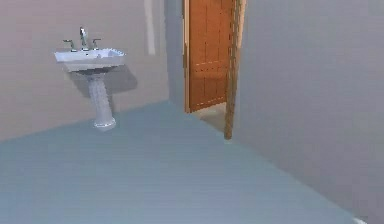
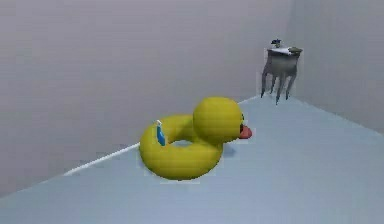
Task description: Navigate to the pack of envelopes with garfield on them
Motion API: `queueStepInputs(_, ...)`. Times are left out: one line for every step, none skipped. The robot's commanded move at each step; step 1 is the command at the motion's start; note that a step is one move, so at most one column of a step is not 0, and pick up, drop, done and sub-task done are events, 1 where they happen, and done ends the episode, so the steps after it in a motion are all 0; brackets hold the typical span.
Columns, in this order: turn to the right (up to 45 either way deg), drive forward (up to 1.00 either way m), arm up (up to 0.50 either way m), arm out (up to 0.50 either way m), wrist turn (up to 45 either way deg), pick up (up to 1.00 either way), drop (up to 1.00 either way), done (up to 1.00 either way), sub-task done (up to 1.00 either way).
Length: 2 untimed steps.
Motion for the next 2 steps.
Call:
queueStepInputs(0.0, 1.00, 0.00, 0.00, 0.0, 0.00, 0.00, 0.00, 0.00)
queueStepInputs(-3.0, 0.00, 0.00, 0.00, 0.0, 0.00, 0.00, 0.00, 0.00)
